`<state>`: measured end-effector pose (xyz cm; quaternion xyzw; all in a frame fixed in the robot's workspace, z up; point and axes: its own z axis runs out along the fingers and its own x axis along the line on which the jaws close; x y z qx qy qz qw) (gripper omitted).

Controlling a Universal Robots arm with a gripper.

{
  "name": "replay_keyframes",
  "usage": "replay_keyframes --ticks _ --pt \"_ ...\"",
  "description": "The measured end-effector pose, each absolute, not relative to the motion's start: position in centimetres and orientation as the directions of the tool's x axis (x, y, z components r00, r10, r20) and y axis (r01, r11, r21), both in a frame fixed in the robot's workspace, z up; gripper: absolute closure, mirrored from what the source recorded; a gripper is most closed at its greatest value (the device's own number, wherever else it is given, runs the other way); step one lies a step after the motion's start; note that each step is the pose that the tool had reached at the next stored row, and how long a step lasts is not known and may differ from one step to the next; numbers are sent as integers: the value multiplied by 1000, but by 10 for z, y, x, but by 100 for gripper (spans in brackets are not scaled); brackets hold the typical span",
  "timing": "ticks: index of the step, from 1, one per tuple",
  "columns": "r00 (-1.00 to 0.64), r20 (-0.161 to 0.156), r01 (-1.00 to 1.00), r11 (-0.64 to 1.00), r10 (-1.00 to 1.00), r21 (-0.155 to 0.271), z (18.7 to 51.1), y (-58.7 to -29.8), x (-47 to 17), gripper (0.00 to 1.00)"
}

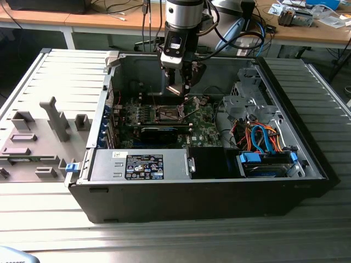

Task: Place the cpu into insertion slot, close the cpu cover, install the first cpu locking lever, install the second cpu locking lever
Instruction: 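Place the cpu into insertion slot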

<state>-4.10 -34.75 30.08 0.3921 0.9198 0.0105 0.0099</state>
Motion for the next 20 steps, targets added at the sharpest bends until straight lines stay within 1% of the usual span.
replay_keyframes --ticks 20 --pt "-682 -10 731 682 732 27 300 -348 -41 45"
